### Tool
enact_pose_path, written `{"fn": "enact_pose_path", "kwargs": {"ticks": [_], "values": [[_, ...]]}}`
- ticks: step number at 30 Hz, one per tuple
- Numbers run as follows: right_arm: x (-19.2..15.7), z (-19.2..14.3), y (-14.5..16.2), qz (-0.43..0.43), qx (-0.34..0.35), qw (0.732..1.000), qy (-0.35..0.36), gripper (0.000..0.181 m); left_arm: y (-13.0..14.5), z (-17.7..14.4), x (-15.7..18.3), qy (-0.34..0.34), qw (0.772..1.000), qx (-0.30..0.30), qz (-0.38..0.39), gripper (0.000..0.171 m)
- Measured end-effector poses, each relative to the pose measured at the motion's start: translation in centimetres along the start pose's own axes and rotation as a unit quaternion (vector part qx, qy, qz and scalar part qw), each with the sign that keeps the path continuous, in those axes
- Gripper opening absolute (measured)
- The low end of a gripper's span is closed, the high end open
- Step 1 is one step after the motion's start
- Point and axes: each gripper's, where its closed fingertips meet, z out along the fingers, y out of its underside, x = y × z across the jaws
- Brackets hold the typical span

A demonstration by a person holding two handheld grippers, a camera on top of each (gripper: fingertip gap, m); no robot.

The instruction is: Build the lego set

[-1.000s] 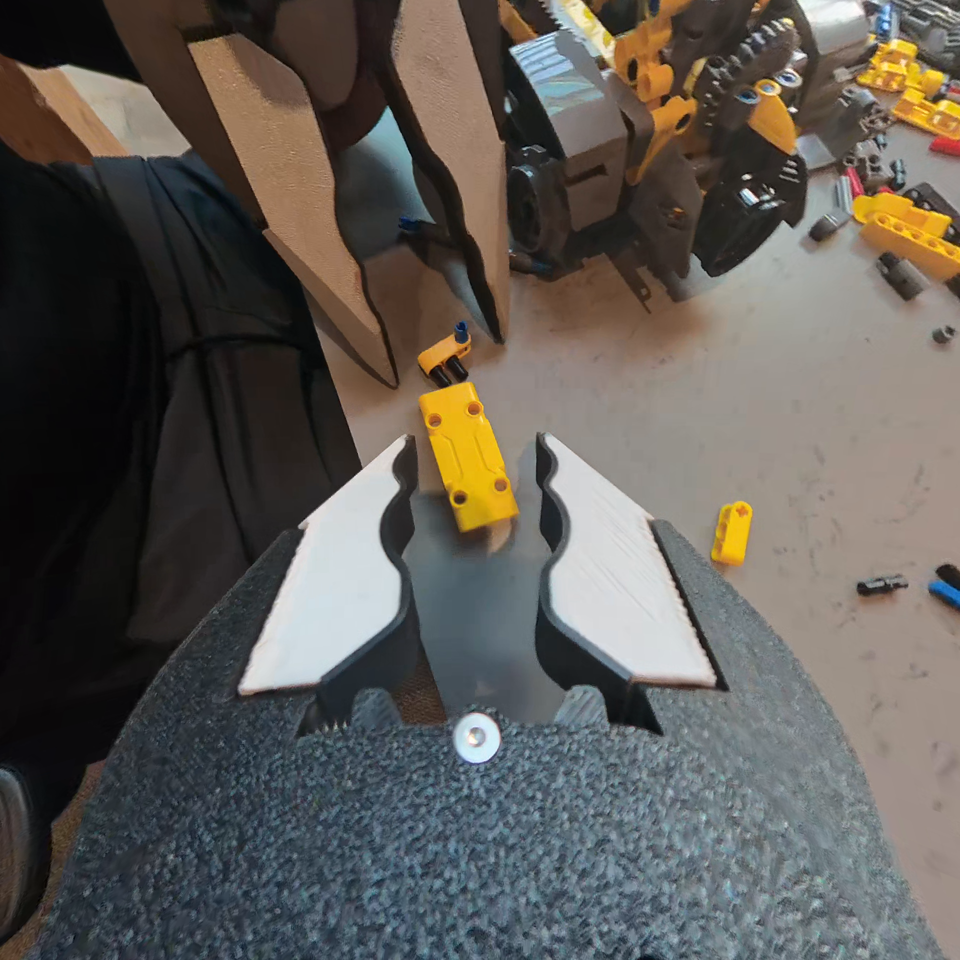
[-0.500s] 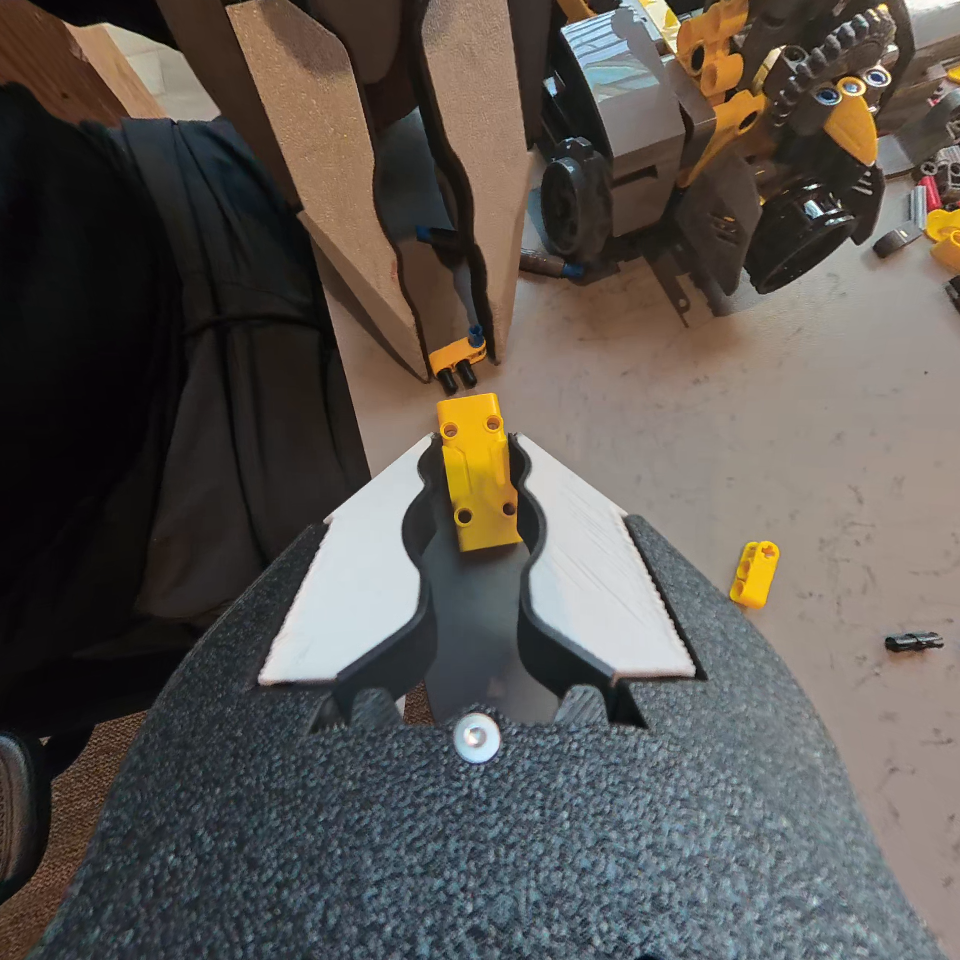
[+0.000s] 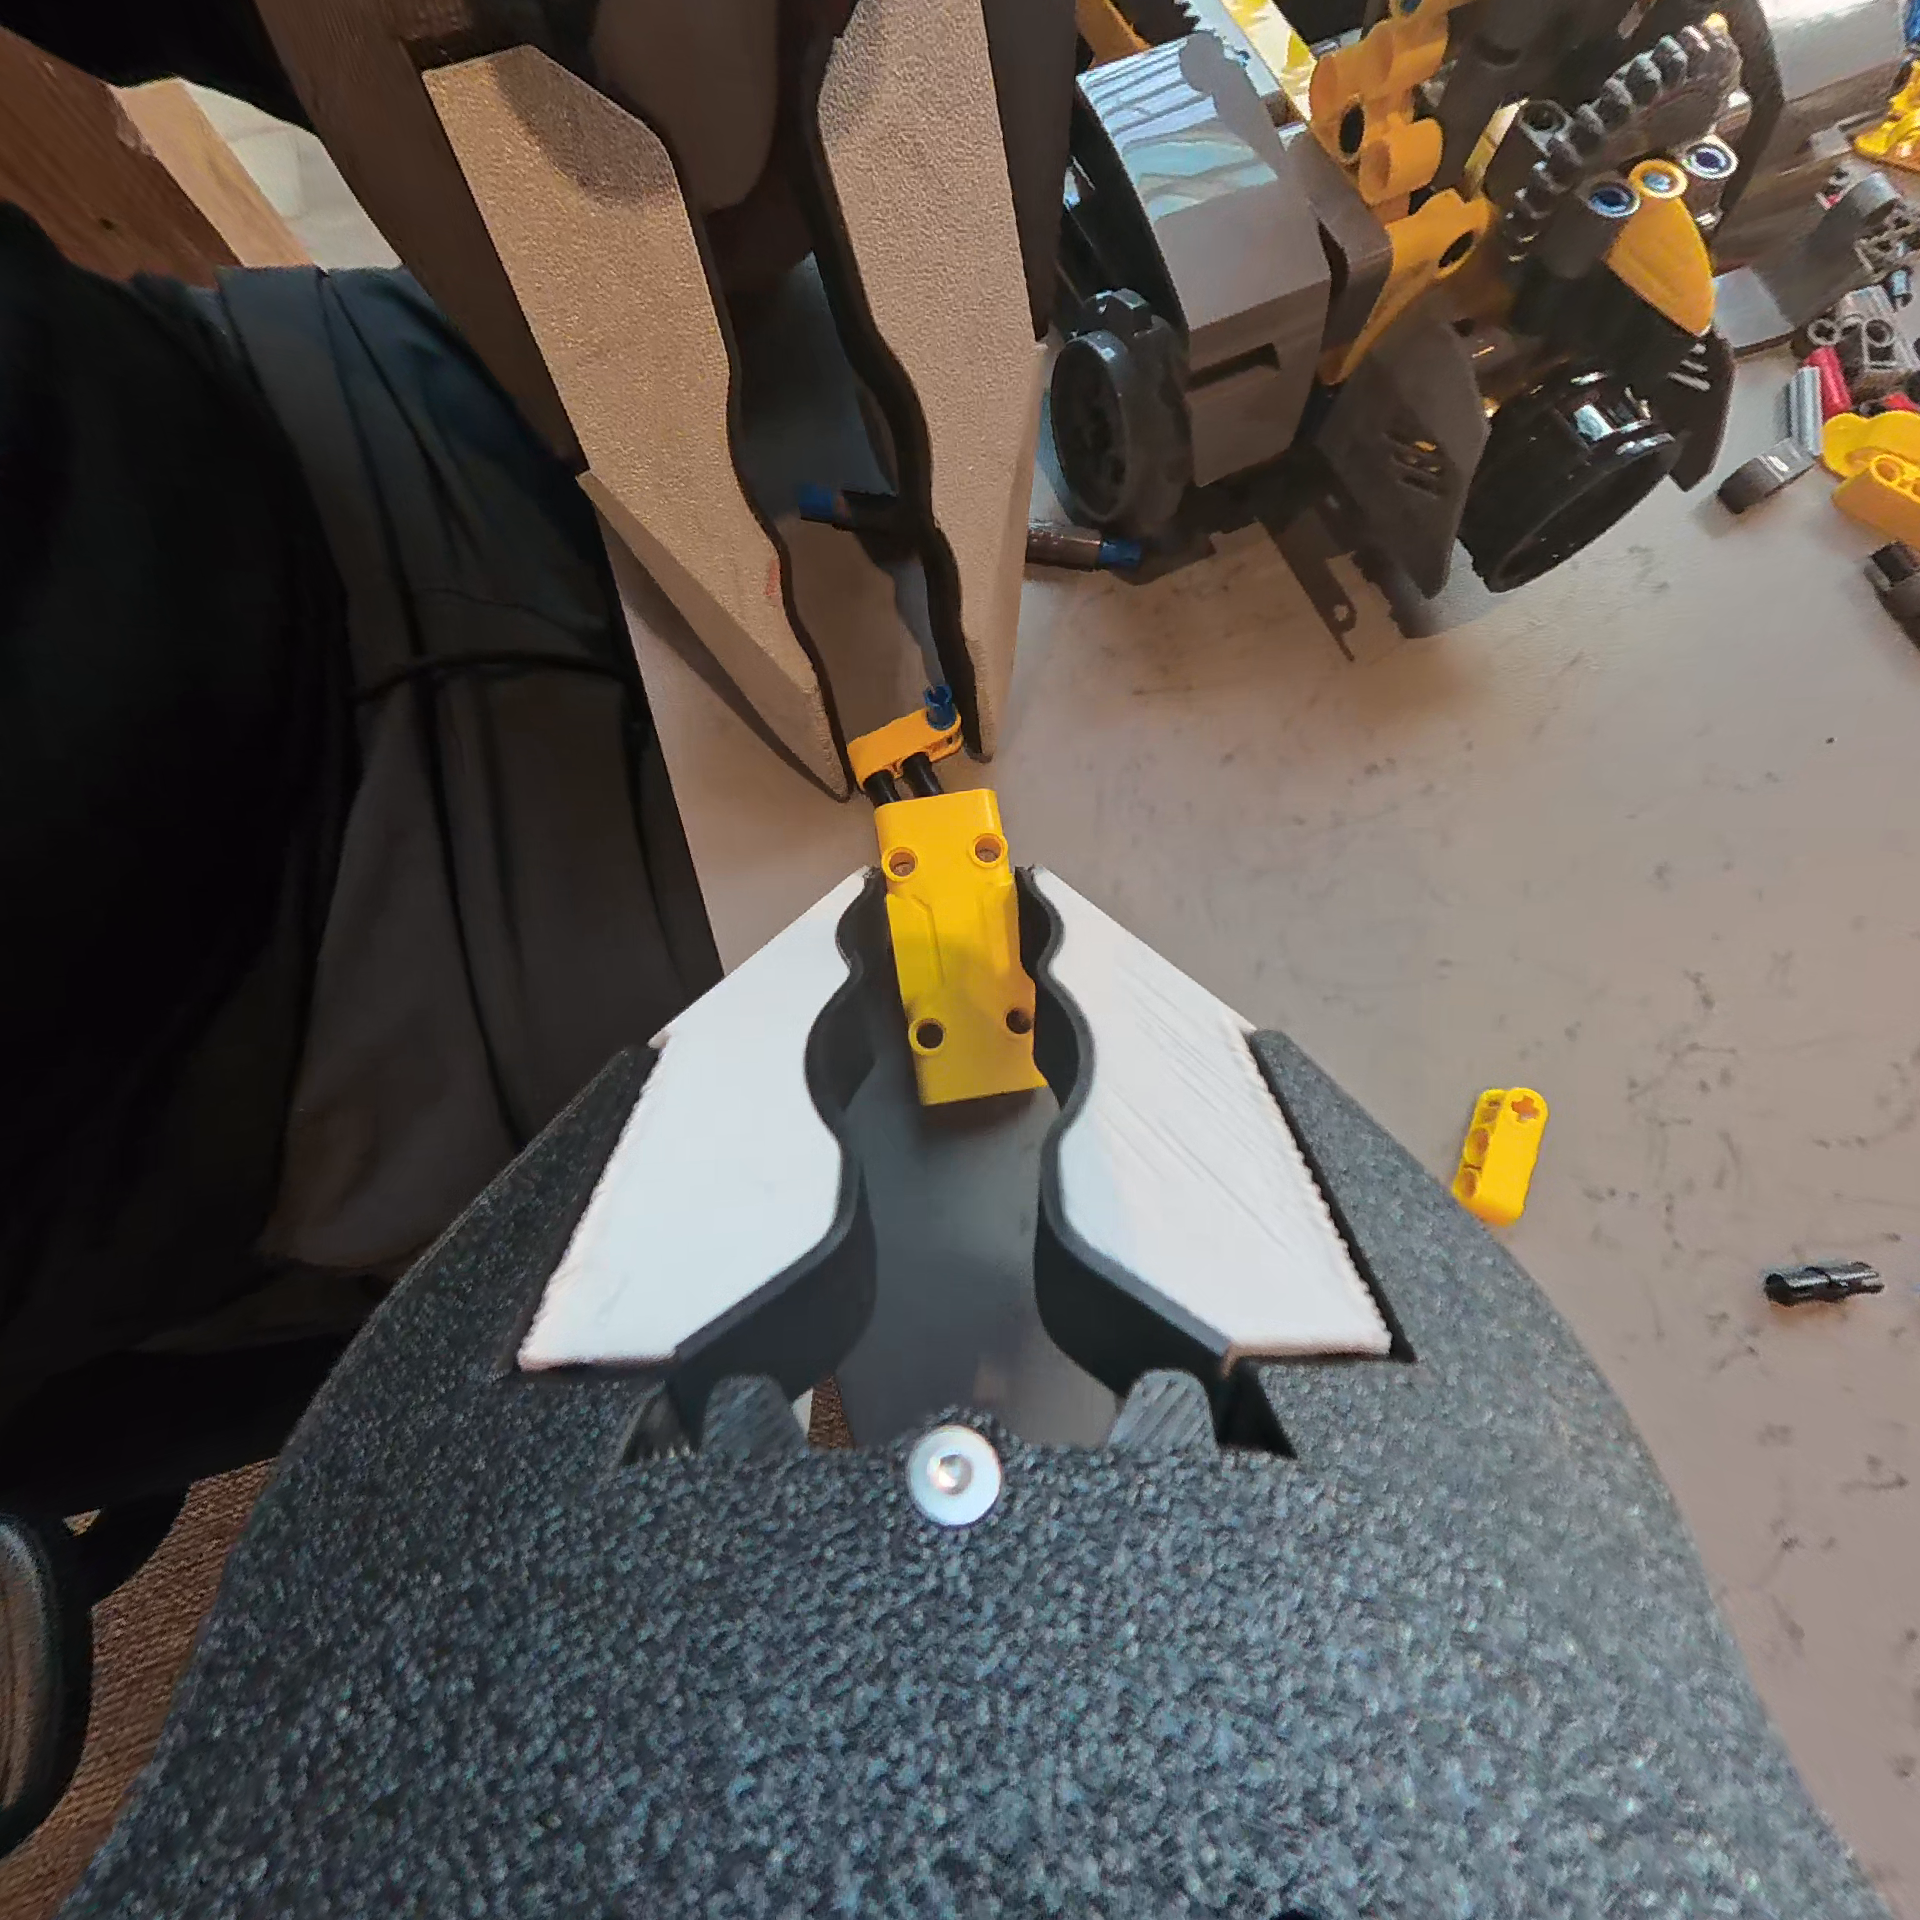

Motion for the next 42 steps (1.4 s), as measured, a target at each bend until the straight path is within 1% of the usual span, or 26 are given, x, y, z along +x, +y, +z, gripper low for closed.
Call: {"fn": "enact_pose_path", "kwargs": {"ticks": [9,13,17,23,28,32,34,38,40,41,42], "values": [[-0.10,0.10,-0.08,-0.018,-0.001,1.000,0.001,0.024,0.04,0.02,0.12,0.023,1.000,-0.002,0.008,0.020],[-0.16,0.10,-0.23,-0.061,-0.002,0.998,0.005,0.024,0.02,-0.02,0.22,0.021,0.999,-0.001,0.038,0.021],[-0.16,0.24,-0.27,-0.068,-0.001,0.997,-0.031,0.024,0.09,-0.07,0.30,0.022,0.998,0.000,0.051,0.021],[-0.28,0.32,-0.40,-0.127,-0.014,0.990,-0.054,0.023,0.10,-0.09,0.47,0.028,0.998,0.000,0.063,0.021],[-0.38,0.49,-0.38,-0.146,-0.034,0.983,-0.108,0.023,0.11,-0.03,0.64,0.044,0.997,-0.003,0.062,0.021],[-0.41,0.59,-0.40,-0.151,-0.040,0.978,-0.138,0.023,0.08,-0.02,0.64,0.050,0.997,-0.003,0.055,0.020],[-0.38,0.61,-0.37,-0.140,-0.040,0.979,-0.146,0.024,0.04,-0.01,0.63,0.051,0.998,-0.003,0.047,0.019],[-0.34,0.64,-0.40,-0.121,-0.052,0.981,-0.141,0.025,-0.02,0.02,0.66,0.039,0.998,-0.002,0.057,0.020],[-0.23,0.60,-0.37,-0.125,-0.059,0.982,-0.129,0.026,-0.19,0.17,0.51,0.033,0.998,-0.001,0.055,0.024],[0.04,0.53,-0.43,-0.128,-0.063,0.983,-0.114,0.033,-0.26,0.23,0.33,0.026,0.998,-0.002,0.053,0.030],[0.27,0.32,-0.58,-0.124,-0.065,0.985,-0.100,0.044,-0.30,0.25,0.24,0.023,0.998,-0.003,0.051,0.035]]}}
